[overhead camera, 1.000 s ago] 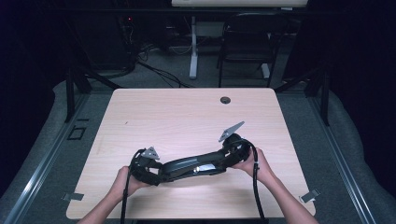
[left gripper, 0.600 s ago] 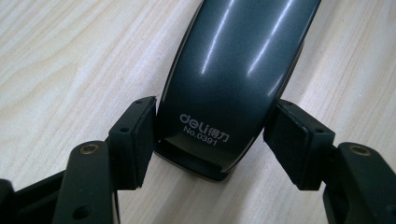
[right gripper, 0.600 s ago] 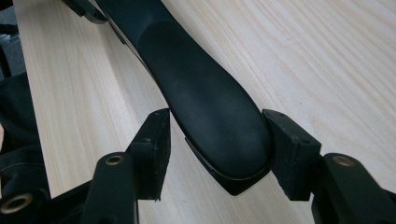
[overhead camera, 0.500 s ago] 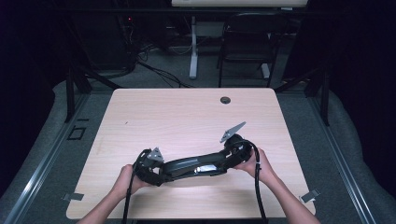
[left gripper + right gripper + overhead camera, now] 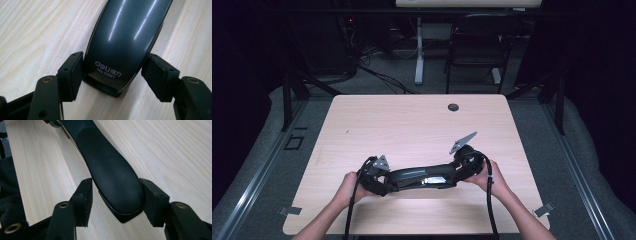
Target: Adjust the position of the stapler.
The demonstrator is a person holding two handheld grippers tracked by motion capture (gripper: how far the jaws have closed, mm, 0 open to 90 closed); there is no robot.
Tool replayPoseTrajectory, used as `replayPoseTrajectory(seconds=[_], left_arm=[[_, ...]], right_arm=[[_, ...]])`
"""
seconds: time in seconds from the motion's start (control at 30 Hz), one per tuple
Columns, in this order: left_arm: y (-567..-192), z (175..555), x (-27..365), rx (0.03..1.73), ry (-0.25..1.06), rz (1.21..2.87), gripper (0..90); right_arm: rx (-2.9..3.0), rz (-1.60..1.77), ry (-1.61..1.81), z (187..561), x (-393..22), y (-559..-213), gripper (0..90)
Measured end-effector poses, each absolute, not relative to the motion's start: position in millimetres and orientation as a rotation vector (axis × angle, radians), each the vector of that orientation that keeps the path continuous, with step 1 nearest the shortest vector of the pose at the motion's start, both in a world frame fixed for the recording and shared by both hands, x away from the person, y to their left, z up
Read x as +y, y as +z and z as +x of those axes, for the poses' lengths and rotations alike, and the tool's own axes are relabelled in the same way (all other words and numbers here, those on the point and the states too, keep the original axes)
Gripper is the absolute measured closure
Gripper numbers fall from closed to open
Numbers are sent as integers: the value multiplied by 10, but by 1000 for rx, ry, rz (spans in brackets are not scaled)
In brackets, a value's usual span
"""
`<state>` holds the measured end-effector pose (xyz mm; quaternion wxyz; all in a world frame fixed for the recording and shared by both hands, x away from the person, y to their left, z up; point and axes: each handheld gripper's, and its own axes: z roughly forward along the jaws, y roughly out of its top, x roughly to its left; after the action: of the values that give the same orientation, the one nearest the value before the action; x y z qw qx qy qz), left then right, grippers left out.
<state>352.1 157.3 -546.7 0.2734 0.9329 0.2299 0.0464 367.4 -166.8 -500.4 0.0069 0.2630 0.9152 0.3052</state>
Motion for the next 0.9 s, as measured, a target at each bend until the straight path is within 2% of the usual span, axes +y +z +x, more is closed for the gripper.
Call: replayPoseTrajectory(seconds=[0.9], left_arm=[[-5461,3589,1529,582,125,2529,339]], right_arm=[[2856,840,924,3600,-1685,-4996,484]])
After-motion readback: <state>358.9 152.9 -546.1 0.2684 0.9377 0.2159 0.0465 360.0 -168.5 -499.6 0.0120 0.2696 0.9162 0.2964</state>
